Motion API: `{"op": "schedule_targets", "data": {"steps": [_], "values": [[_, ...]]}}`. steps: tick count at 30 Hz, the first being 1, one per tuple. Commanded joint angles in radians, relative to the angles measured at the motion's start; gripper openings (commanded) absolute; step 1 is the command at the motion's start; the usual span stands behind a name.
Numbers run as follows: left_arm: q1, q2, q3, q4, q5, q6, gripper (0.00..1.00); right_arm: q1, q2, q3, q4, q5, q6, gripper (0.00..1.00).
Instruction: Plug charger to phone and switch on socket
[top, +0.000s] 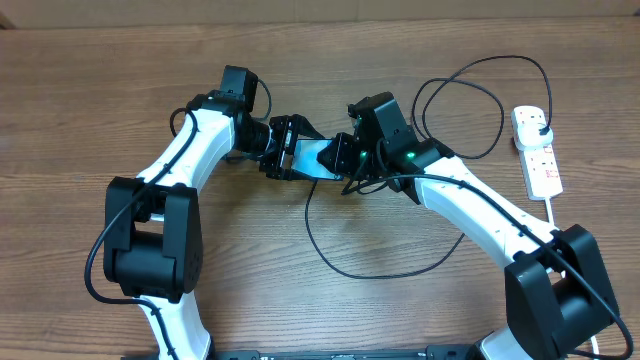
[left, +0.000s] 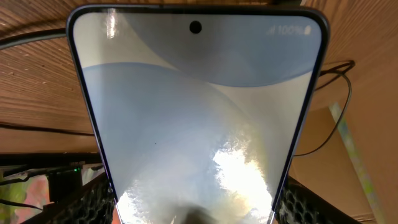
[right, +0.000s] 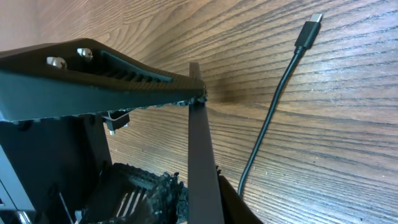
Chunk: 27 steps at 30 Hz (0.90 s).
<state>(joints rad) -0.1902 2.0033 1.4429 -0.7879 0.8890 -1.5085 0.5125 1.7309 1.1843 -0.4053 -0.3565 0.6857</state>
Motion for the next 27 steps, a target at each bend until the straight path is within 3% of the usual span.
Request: {"op": "schedule_targets", "data": {"steps": [1, 9, 11, 18, 22, 27], "values": [[-0.008, 0.005, 0.025, 0.000, 0.046, 0.012, 0.58, 0.005, 0.002, 0.026, 0.007, 0.016, 0.018, 0.18], [-0.006, 0.005, 0.025, 0.005, 0.046, 0.012, 0.65, 0.005, 0.002, 0.026, 0.027, 0.015, 0.059, 0.11], [-0.006, 0.005, 0.025, 0.018, 0.046, 0.012, 0.76, 0.005, 0.001, 0.026, 0.034, 0.015, 0.078, 0.08], [-0.006, 0.005, 0.025, 0.087, 0.046, 0.012, 0.83, -0.005, -0.003, 0.029, 0.079, 0.016, 0.100, 0.04], [-0.006, 0.005, 0.025, 0.118, 0.043, 0.012, 0.99, -0.035, -0.022, 0.029, 0.094, 0.015, 0.104, 0.04], [-0.006, 0.005, 0.025, 0.242, 0.074, 0.063, 1.00, -0.108, -0.071, 0.029, 0.089, -0.008, 0.126, 0.04]]}}
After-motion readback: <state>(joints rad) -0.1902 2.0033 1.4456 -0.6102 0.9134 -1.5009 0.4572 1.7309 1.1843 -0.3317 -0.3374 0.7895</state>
